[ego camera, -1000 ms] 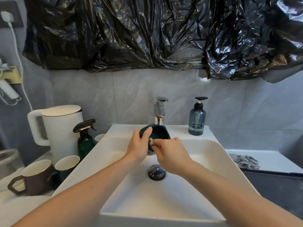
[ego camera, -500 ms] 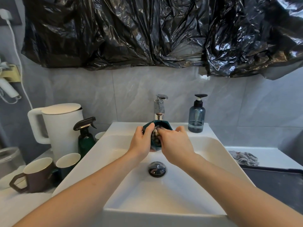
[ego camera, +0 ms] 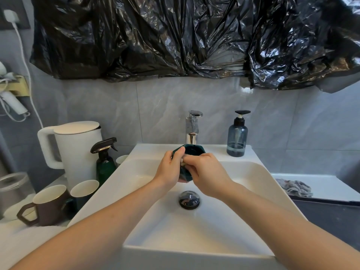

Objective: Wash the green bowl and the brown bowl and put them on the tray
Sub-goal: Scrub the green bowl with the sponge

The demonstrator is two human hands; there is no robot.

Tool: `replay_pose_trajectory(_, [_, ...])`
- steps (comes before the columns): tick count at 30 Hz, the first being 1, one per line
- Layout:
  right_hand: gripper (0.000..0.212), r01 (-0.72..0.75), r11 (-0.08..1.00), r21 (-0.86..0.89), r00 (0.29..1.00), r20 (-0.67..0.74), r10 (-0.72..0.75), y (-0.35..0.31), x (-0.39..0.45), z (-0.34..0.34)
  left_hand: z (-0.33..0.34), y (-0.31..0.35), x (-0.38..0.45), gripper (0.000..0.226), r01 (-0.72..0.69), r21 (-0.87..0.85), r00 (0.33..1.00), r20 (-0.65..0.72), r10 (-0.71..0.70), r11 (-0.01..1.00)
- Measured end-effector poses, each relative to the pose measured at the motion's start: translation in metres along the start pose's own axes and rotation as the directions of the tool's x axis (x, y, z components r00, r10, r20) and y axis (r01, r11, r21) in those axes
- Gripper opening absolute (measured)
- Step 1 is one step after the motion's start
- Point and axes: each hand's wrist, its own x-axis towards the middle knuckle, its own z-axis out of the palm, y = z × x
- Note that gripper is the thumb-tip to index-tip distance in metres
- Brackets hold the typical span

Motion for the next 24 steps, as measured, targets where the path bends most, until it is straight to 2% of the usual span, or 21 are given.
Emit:
replay_pose_trajectory(2, [0.024, -0.02, 0.995, -0.1, 1.0, -0.001, 0.019, 0.004, 0.001, -0.003, 0.003, 0.002, -0.002, 0.046, -0.01, -0.014, 1.0, -0.005, 0.01, 1.0])
replay_pose_trajectory(4, [0.035, -0.052, 0.972, -0.23, 0.999, -0.016, 0.05, 0.002, 0.003, -0.004, 0.006, 0.003, -0.002, 0.04, -0.012, -0.026, 1.0, -0.019, 0.011, 1.0])
replay_pose_trajectory(6, [0.039, -0.082, 0.957, -0.278, 0.997, -0.021, 0.079, -0.002, 0.005, -0.005, 0.007, 0.004, -0.002, 0.04, -0.017, -0.024, 1.0, -0.025, 0.017, 1.0])
replay_pose_trajectory(12, [0.021, -0.16, 0.898, -0.411, 0.981, 0.036, 0.192, -0.013, 0.005, -0.01, -0.001, 0.006, -0.001, 0.044, -0.074, 0.061, 0.993, -0.09, 0.08, 0.995])
replay_pose_trajectory(15, [0.02, -0.15, 0.933, -0.327, 0.984, 0.044, 0.173, -0.013, 0.003, -0.009, -0.001, 0.004, -0.001, 0.039, -0.075, 0.08, 0.994, -0.079, 0.082, 0.994])
replay_pose_trajectory(19, [0.024, -0.038, 0.998, -0.056, 0.998, 0.043, 0.04, -0.005, -0.005, -0.001, -0.002, 0.007, -0.002, 0.06, -0.081, 0.083, 0.992, -0.091, 0.089, 0.993])
replay_pose_trajectory(21, [0.025, -0.002, 0.999, -0.045, 0.999, 0.048, 0.004, -0.004, -0.004, -0.002, -0.003, 0.008, 0.0, 0.063, -0.084, 0.078, 0.992, -0.088, 0.091, 0.993])
replay_pose_trajectory(24, [0.027, -0.018, 0.992, -0.122, 0.998, 0.053, 0.024, -0.002, -0.002, -0.002, -0.005, 0.008, 0.0, 0.044, -0.101, 0.081, 0.99, -0.086, 0.108, 0.992])
